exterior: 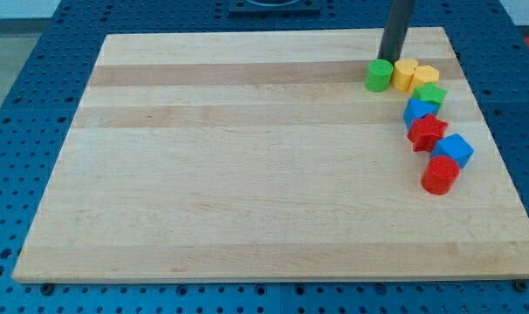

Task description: Move the yellow hexagon above the green star

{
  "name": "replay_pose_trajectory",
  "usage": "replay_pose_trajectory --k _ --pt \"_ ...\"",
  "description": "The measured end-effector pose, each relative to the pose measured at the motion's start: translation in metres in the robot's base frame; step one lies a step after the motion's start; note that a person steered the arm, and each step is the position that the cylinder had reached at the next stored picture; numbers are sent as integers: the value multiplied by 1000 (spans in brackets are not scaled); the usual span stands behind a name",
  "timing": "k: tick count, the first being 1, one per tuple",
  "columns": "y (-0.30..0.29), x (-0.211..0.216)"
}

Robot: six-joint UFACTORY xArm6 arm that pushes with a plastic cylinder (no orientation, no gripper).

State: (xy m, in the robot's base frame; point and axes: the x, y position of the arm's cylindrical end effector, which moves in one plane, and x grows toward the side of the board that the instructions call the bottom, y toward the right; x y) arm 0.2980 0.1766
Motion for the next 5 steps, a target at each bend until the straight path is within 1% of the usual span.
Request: replay_pose_trajectory --k 1,2,3,4,5 --pt "4 -10" --pt "36 -43" --pt "87 -47" --pt "89 -25" --pt "73 1"
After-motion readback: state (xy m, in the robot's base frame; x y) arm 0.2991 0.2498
